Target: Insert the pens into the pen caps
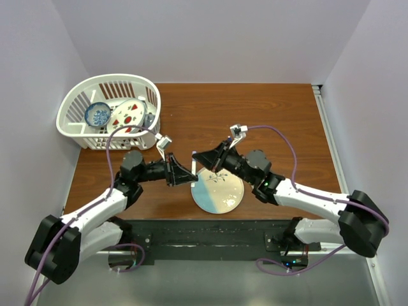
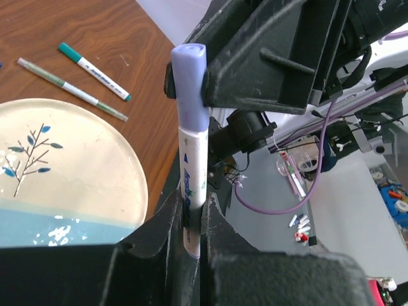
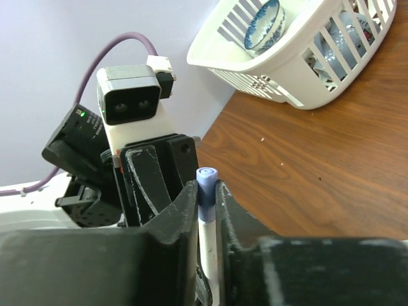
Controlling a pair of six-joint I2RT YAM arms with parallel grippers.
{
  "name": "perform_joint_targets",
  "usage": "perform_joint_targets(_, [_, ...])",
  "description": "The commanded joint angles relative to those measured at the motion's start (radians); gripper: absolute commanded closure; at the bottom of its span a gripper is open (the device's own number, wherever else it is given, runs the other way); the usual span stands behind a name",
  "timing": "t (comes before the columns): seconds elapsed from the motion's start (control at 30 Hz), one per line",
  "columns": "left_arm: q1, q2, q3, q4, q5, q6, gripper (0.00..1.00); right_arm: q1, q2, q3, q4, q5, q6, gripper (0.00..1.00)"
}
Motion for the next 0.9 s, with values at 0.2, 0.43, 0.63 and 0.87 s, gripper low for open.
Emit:
perform_joint_targets(0.2, [0.003, -0.112, 0.135, -0.103, -0.003, 0.193, 1.0, 0.038, -0.174, 0.056, -0.196, -0.017, -0.017, 0.48])
perform_joint_targets(0.43, [0.003, -0.131, 0.141, -0.132, 0.049, 0.209, 1.0, 0.036, -0.202, 0.142, -0.282, 0.006, -0.069, 0.22])
perform_joint_targets(0.63, [0.003, -0.176, 0.132, -0.148, 0.067, 0.215, 1.0, 0.036, -0.168, 0.226, -0.321, 0.018, -0.095, 0.15])
perform_joint_targets(0.87, [0.003, -0.19, 0.123, -0.132, 0.081, 0.201, 1.0, 0.036, -0.121, 0.335, -0.359, -0.017, -0.159, 0.33])
